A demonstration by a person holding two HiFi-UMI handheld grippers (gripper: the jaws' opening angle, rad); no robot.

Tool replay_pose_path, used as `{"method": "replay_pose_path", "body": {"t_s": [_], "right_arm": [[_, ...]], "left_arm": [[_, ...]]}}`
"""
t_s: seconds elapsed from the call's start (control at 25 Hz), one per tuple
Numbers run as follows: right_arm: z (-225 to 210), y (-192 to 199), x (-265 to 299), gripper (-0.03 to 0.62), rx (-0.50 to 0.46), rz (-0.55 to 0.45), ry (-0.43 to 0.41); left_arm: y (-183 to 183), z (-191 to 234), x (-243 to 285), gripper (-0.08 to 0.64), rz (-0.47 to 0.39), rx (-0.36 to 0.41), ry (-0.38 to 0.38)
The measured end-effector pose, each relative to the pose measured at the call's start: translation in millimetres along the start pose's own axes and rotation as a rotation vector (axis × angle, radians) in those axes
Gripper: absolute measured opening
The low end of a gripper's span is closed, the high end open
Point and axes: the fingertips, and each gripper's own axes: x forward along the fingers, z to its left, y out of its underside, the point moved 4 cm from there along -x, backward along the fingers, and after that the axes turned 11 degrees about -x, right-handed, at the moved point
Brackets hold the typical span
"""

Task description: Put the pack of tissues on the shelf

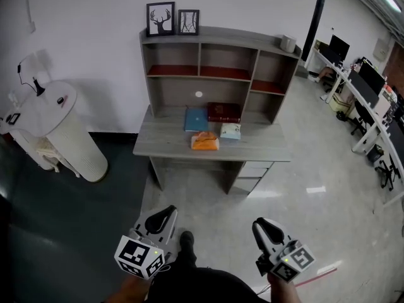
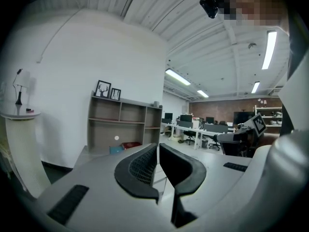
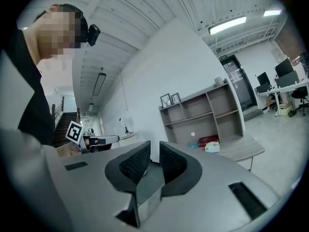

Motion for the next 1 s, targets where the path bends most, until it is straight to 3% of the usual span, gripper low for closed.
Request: {"method": "replay_pose_path", "body": {"t_s": [0.32, 0.56, 1.0], "right_arm": [[-44, -24, 110, 0.021, 0.056, 0.022, 0.005], [-73, -41, 189, 0.021, 0.027, -0.024, 0.0], [-108, -30, 262, 0.021, 0.018, 0.028, -0.007]], "left_arm": [[-41, 77, 78, 0.028, -0.015, -0.009, 0.022], [-70, 135, 123, 0.028, -0.005, -0.009, 0.046], [-86, 190, 183, 0.028, 0.033, -0.008, 0.074]]}}
